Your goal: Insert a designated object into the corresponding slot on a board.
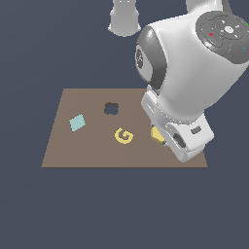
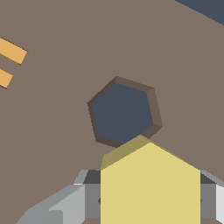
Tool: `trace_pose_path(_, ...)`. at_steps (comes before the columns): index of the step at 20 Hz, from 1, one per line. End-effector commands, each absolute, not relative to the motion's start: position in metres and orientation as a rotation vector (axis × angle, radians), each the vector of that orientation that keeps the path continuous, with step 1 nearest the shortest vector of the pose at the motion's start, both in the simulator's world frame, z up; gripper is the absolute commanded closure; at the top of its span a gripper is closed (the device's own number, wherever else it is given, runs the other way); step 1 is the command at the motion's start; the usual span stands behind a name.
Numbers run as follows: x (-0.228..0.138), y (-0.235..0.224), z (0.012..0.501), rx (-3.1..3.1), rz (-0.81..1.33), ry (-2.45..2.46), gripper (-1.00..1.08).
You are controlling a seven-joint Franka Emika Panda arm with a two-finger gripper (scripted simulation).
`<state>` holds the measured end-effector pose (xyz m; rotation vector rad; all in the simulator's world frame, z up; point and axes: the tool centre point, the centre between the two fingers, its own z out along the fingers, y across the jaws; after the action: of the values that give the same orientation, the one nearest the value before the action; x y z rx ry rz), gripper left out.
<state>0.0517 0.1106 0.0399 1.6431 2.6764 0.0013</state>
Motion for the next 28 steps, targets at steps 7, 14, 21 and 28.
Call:
trace_pose_path(7, 0.028, 0.142, 0.041, 1.375, 0.0, 2.824, 1.08)
trace_pose_path(14, 0.023, 0.146, 0.041, 1.328, 0.0, 2.846, 1.08)
trace_pose_path(21, 0.023, 0.145, 0.033, 1.334, 0.0, 2.843, 1.08)
trace_pose_path(28, 0.023, 0.145, 0.031, 1.335, -0.001, 2.843, -0.92)
